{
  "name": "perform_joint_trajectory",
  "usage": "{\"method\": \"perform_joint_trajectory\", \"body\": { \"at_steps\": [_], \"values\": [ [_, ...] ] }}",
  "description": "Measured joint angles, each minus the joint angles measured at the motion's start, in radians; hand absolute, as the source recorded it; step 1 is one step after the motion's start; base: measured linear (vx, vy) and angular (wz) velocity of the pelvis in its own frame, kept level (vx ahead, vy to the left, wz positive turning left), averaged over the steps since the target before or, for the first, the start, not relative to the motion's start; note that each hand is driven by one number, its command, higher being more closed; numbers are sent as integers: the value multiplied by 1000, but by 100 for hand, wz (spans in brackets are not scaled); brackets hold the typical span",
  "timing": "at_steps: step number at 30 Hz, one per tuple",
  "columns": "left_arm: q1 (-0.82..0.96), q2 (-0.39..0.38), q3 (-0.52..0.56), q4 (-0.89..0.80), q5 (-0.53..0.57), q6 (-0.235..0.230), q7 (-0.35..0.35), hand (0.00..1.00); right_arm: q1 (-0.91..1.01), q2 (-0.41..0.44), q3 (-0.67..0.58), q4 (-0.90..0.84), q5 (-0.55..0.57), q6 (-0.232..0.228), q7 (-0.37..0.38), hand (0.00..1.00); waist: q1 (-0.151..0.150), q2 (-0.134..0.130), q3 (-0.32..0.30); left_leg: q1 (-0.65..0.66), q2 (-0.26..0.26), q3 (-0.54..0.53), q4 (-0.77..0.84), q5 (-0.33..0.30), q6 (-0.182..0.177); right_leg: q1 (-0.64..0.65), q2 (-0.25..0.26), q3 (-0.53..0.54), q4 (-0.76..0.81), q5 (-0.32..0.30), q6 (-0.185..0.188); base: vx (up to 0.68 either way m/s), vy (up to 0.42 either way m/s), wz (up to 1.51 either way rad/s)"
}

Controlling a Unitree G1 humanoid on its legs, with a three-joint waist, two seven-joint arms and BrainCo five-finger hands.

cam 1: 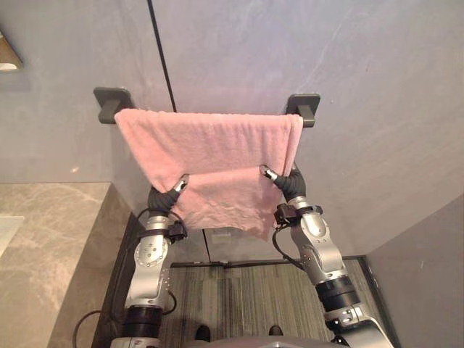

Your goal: Organize washtable

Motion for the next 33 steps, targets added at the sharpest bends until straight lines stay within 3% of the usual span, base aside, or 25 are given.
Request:
{"method": "perform_joint_trajectory", "body": {
  "at_steps": [6, 16, 21, 27, 31, 33],
  "values": [
    [45, 14, 160, 3, -16, 1, 81, 0, 89, -89, -111, -7, 77, 0, 8, 0, -5, 1, 1, -1, -4, 2, -9, 0, 0, -1, -3, -10, 0, -1, 0, 2, -1, 1],
    [162, 6, 148, -29, -18, -4, 69, 0, 232, -111, -97, -129, 113, -3, 74, 0, -15, 17, -13, -3, -4, 11, -10, 0, 0, -7, -3, -8, -1, -1, 0, -4, 1, -1],
    [293, -48, 148, -29, -19, -4, 37, 0, 400, -105, -110, -133, 110, -2, 91, 0, -20, 25, -19, -8, -3, 11, -10, -1, -1, -8, -3, -9, -9, -2, 0, 0, 0, 0],
    [424, -72, 118, -29, -65, -4, -66, 0, 562, -92, -101, -180, 111, 0, 147, 0, -26, 40, -36, -19, 0, 10, -10, -9, -6, -16, -2, -9, -14, -5, 6, 0, 0, 0],
    [472, -1, 37, -71, -166, -7, -179, 0, 590, -150, -14, -180, 112, 0, 229, 0, -27, 40, -44, -20, 1, 10, -9, -11, -8, -15, -1, -9, -16, -5, 6, 0, 0, 0],
    [472, 76, -23, -121, -282, -15, -285, 0, 581, -219, 69, -180, 114, 0, 298, 0, -24, 35, -49, -20, 1, 9, -9, -11, -7, -15, -1, -10, -16, -6, 6, 0, 0, 0]
  ]
}}
